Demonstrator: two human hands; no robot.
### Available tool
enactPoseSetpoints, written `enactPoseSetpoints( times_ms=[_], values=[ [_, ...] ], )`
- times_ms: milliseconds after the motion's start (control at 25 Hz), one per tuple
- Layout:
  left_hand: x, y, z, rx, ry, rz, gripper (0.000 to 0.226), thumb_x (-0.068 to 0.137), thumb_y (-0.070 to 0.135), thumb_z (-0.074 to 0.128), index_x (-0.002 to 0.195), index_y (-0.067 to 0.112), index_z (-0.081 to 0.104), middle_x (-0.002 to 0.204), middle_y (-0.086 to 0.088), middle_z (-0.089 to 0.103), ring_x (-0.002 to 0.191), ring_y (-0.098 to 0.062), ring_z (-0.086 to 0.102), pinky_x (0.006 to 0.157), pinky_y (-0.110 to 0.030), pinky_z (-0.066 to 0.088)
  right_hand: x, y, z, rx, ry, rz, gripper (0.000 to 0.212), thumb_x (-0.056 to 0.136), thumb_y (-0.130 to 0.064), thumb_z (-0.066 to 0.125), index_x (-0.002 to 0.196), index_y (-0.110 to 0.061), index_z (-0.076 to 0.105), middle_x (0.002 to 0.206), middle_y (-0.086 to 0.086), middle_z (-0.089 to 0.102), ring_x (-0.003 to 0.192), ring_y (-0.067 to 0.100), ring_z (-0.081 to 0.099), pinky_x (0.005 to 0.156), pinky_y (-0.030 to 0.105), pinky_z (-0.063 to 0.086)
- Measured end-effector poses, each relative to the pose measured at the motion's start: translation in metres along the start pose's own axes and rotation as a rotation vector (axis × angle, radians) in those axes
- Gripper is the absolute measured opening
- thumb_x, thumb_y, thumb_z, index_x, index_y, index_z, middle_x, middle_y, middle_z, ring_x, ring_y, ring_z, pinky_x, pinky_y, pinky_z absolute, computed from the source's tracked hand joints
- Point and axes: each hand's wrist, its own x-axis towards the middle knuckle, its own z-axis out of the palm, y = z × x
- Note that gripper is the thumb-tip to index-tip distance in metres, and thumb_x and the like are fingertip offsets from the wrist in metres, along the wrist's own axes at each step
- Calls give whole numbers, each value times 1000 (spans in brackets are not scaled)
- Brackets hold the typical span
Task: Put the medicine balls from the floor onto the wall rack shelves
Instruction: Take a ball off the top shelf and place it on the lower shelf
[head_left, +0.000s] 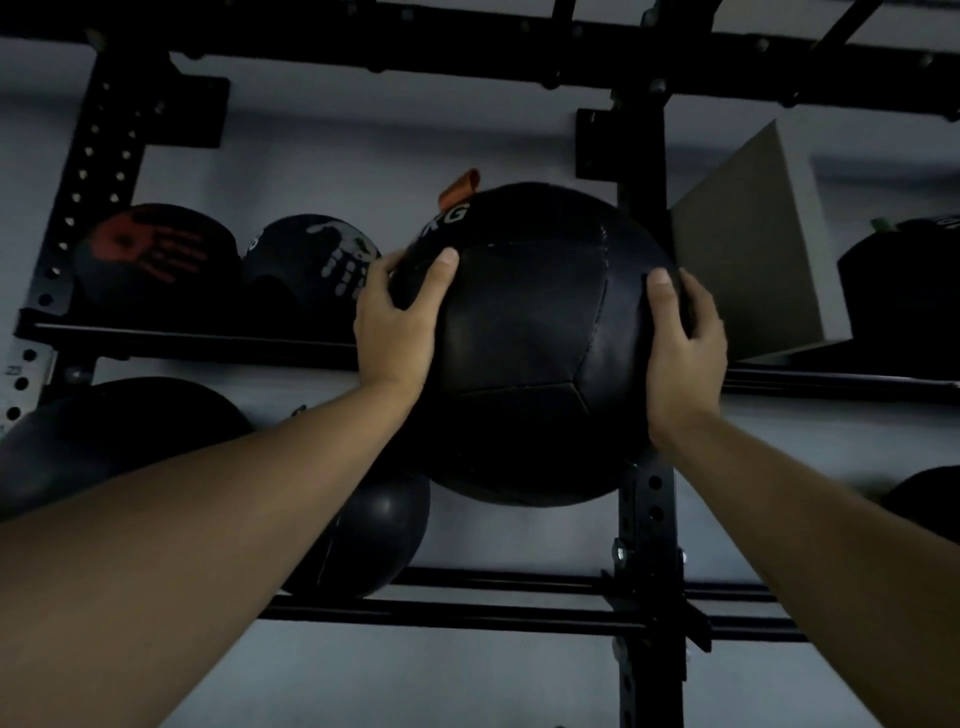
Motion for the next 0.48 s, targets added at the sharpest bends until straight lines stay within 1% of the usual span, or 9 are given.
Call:
enactPoseSetpoints(
  times_ms=[80, 160, 320, 480],
  values=[
    [-10, -4, -4, -4, 0, -43, 64, 91, 67, 70, 143, 30, 64, 147, 2, 66, 137, -17, 63, 119, -34, 51, -6, 0, -5, -36, -7, 19, 81, 87, -79, 57, 158, -42, 53, 162, -7, 51, 152, 21, 48, 129, 53, 36],
    [-19, -6, -9, -3, -4, -80, 63, 92, 67, 70, 144, 31, 64, 148, 2, 65, 137, -17, 62, 120, -36, 51, -12, 1, -10, -58, -13, 36, 77, 88, -76, 58, 157, -42, 54, 162, -7, 50, 153, 21, 46, 130, 52, 34],
    [-35, -13, -12, 7, -5, -103, 60, 94, 64, 71, 144, 30, 63, 147, 1, 65, 138, -17, 62, 118, -35, 52, -25, 13, -19, -47, -9, 58, 82, 83, -77, 59, 155, -39, 57, 159, -5, 54, 149, 18, 50, 128, 44, 39],
    [-50, -31, -13, 7, -1, -144, 54, 96, 60, 73, 141, 30, 65, 144, 1, 67, 132, -15, 64, 112, -30, 54, -35, 32, -24, -53, -22, 95, 88, 77, -79, 60, 155, -37, 59, 156, -6, 58, 145, 15, 55, 127, 41, 41]
  ],
)
